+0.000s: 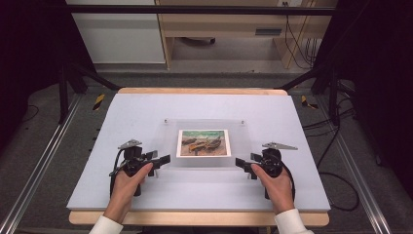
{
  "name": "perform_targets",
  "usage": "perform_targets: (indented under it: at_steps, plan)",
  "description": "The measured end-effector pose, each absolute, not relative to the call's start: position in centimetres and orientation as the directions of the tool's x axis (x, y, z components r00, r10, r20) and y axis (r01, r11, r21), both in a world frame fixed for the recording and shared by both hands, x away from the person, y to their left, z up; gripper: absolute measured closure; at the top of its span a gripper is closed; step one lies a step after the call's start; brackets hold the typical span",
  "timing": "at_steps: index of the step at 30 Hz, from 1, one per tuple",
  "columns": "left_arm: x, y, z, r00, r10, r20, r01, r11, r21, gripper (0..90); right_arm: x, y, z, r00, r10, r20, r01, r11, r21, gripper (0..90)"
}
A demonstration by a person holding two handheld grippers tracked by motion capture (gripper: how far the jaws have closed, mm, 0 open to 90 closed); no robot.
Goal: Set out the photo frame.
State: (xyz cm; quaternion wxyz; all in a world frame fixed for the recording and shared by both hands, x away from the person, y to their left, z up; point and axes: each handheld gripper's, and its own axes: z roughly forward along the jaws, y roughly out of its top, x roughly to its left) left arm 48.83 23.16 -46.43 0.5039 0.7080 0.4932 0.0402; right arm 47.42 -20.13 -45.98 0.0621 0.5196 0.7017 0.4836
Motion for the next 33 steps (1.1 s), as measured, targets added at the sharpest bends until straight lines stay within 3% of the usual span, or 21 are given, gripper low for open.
perform_targets:
  at_steps: [33]
  plan:
    - [49.1, 22.8, -45.8, 0.523, 0.763, -0.380, 0.624, -0.039, 0.780, 24.8, 47.6, -20.2, -45.5, -0.482, 0.797, 0.363, 0.638, 0.035, 0.769, 20.4]
